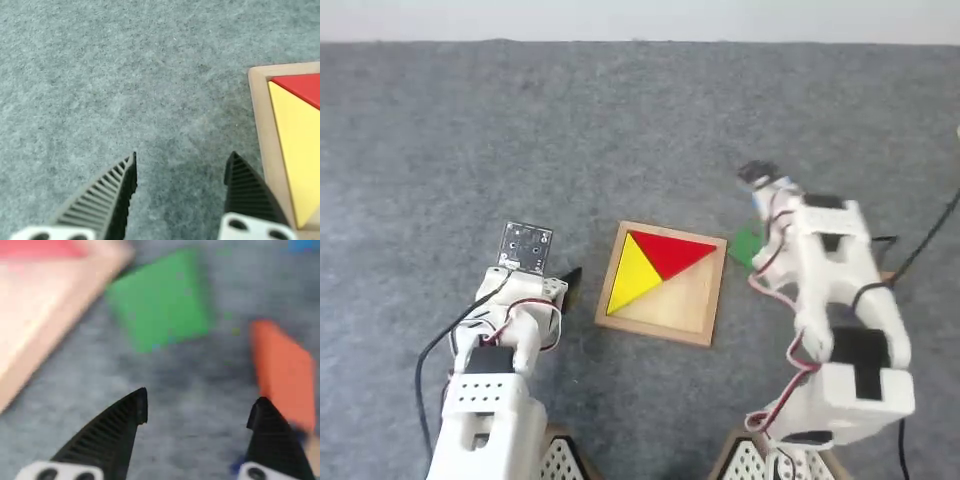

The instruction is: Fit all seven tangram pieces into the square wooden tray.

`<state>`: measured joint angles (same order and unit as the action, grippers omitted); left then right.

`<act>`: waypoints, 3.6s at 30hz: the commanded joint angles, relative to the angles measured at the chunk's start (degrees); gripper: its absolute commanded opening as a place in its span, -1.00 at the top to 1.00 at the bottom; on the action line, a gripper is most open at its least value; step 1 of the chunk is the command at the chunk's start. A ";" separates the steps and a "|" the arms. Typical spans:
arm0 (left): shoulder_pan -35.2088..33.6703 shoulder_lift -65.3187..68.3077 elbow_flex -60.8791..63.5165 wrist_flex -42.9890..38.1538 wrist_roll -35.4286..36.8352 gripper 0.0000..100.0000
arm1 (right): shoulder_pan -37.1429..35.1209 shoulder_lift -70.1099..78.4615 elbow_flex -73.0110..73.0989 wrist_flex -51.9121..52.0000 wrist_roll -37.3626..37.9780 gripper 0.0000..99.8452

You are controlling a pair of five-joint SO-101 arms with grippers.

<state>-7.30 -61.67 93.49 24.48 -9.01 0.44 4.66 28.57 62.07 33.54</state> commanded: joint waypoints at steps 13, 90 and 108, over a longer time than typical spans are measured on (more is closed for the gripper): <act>0.18 -1.05 -0.40 -1.32 -0.53 0.44 | 5.67 31.08 -50.37 11.47 -1.32 0.35; 0.09 -1.05 -0.40 -1.32 -0.53 0.44 | 0.04 20.97 -27.34 8.48 -13.54 0.82; 0.00 -1.05 -0.40 -1.32 -0.53 0.44 | 13.14 16.48 -28.13 0.75 -16.88 0.80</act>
<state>-7.30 -61.67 93.49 24.48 -9.01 10.20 19.87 2.46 66.99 18.42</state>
